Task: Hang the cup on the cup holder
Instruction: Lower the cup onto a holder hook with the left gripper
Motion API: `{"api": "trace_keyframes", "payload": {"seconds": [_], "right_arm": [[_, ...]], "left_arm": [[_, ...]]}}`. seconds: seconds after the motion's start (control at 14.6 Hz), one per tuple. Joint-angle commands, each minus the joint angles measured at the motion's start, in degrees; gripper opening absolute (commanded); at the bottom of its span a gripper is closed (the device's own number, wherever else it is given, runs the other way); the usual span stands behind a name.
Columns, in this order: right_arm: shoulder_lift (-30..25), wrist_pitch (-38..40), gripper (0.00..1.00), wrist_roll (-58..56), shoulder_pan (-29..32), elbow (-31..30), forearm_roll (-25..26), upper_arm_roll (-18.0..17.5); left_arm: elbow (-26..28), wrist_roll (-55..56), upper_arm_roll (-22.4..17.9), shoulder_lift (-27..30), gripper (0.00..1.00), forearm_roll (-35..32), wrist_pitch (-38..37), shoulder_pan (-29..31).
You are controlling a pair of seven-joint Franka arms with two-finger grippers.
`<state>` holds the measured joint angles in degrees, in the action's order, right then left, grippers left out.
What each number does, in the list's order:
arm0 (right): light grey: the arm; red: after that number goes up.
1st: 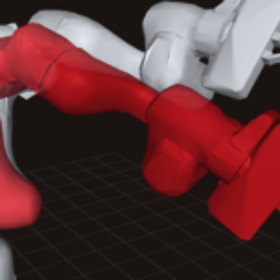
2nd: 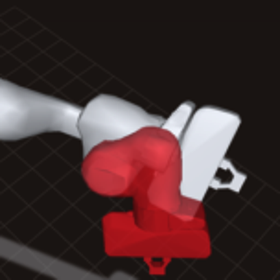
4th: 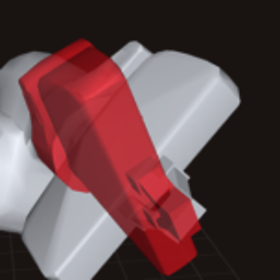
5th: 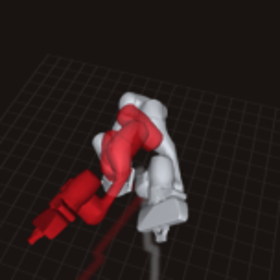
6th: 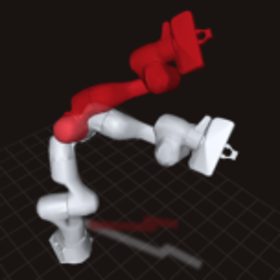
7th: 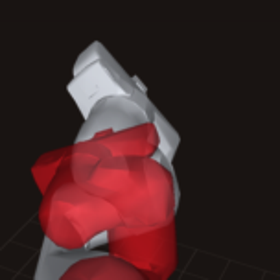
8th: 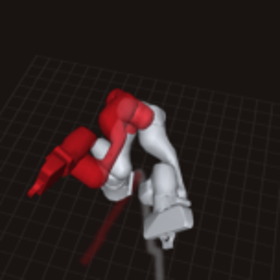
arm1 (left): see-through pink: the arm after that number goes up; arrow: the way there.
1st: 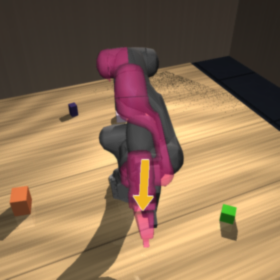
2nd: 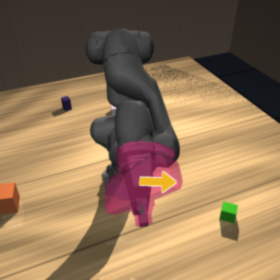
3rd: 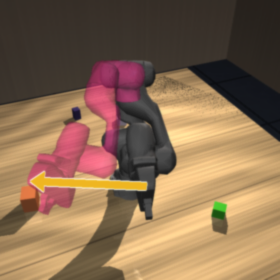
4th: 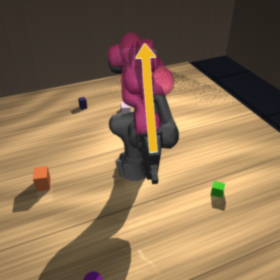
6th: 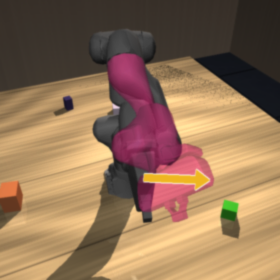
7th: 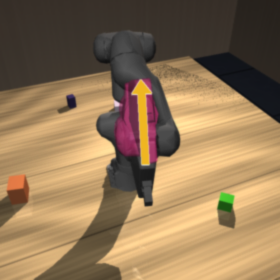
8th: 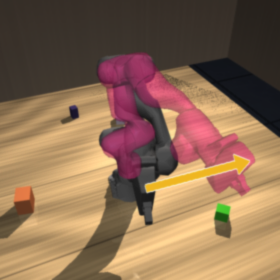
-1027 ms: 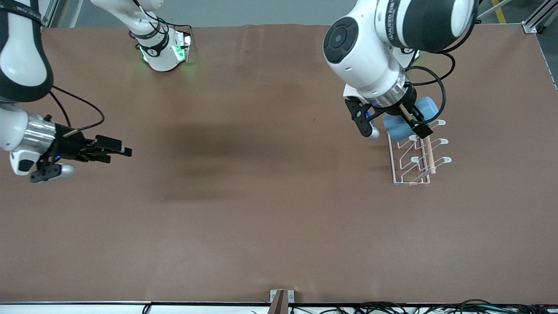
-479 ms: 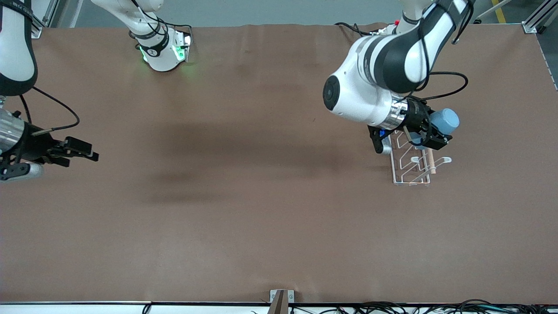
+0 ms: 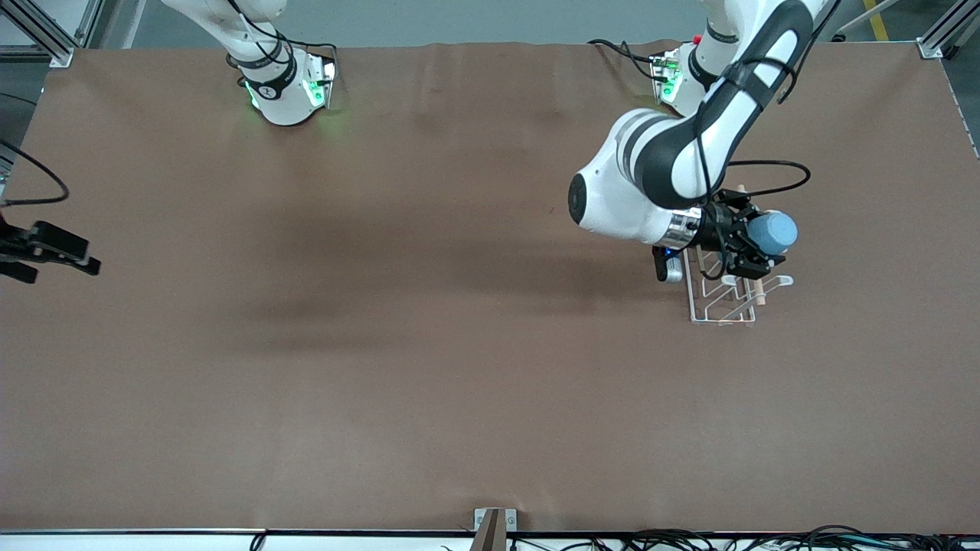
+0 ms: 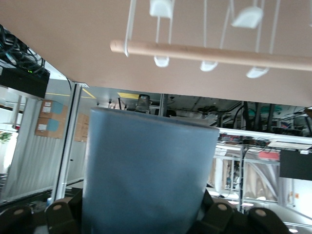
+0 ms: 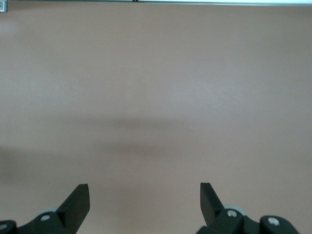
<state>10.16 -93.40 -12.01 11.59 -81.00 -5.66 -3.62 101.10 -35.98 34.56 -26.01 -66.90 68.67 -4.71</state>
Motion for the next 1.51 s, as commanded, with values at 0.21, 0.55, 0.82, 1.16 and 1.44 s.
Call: {"api": "trace_keyframes", "payload": {"seconds": [0.21, 0.55, 0.82, 1.16, 1.44], "right_arm": [[-6.46, 3.75, 1.00, 7.86, -2.70, -0.29, 3.11, -0.08], [-13.49, 4.28, 1.00, 12.79, -7.45, -5.12, 3.20, 3.53], [-15.26, 3.84, 1.00, 13.50, -9.04, -8.73, 3.20, 4.76], [-14.91, 3.93, 1.00, 13.50, -9.40, -9.35, 6.45, 4.59], [-14.47, 4.19, 1.00, 13.50, -9.57, -7.78, 6.63, 4.85]], "left_arm": [[0.41, -0.23, 0.42, -4.13, 0.34, -3.23, 1.65, 1.99], [0.32, 4.05, 0.42, -8.44, 0.34, -5.08, 1.56, 1.47], [0.32, 9.33, 0.42, -11.16, 0.34, -5.25, 1.65, 1.64], [-0.03, 12.33, 0.42, -12.66, 0.53, -5.95, 1.65, 1.55], [-0.20, 15.41, 0.42, -12.84, 1.00, -6.13, 1.65, 1.55]]}}
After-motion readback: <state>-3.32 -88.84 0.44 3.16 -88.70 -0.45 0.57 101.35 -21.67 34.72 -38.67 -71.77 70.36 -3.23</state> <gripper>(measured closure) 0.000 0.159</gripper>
